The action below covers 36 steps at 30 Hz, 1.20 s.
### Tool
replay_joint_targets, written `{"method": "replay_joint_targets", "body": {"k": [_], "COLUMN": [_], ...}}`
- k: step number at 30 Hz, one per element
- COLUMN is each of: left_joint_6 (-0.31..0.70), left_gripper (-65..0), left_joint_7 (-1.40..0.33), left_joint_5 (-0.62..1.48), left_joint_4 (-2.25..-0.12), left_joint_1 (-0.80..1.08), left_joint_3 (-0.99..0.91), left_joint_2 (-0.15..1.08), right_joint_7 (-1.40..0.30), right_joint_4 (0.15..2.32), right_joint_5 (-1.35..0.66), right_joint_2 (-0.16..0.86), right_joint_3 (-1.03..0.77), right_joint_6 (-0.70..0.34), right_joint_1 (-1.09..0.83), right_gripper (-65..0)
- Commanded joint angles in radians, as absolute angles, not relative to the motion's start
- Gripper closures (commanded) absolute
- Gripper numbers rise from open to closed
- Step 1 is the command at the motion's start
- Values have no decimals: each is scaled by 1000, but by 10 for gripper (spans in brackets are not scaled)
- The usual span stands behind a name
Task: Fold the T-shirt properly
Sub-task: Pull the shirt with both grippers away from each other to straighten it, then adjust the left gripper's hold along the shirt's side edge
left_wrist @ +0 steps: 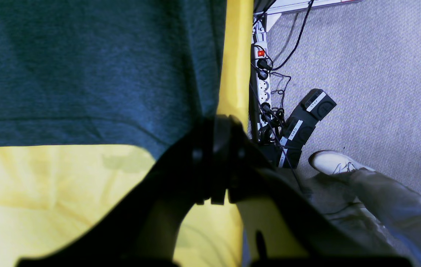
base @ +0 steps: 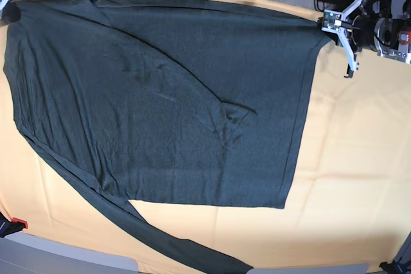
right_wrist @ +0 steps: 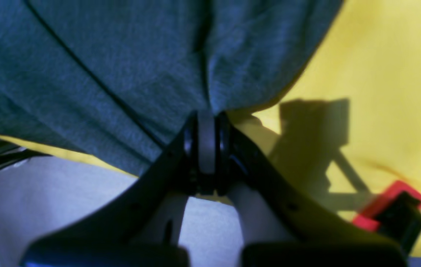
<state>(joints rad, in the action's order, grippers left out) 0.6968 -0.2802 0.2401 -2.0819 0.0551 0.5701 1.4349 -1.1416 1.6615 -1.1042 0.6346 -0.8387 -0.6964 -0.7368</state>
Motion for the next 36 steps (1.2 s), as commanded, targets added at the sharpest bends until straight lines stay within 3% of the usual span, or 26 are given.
{"method": "replay_joint_targets", "body": {"k": [1, 14, 28, 36], "left_joint_6": [698, 698, 698, 698], "left_gripper": [0, 0, 0, 0], "left_joint_7": [-279, -294, -293, -292], "left_joint_5": [244, 234, 236, 229], "left_joint_4": [-2094, -2208, -2086, -1963], "left_joint_1": [47, -64, -167, -226], "left_joint_3": [559, 559, 559, 559], "left_joint_2": [1462, 1420, 1193, 1108], "right_joint_7": [-1137, -1041, -998, -900], "right_joint_4": [1673, 1673, 1673, 1671], "right_joint_5": [-1104, -1105, -1139, -897], "right_joint_2": [660, 660, 660, 660], "right_joint_3": [-859, -857, -809, -645], "right_joint_6": [-698, -698, -698, -606], "right_joint_1": [-742, -731, -628, -512], "right_gripper": [0, 0, 0, 0]}}
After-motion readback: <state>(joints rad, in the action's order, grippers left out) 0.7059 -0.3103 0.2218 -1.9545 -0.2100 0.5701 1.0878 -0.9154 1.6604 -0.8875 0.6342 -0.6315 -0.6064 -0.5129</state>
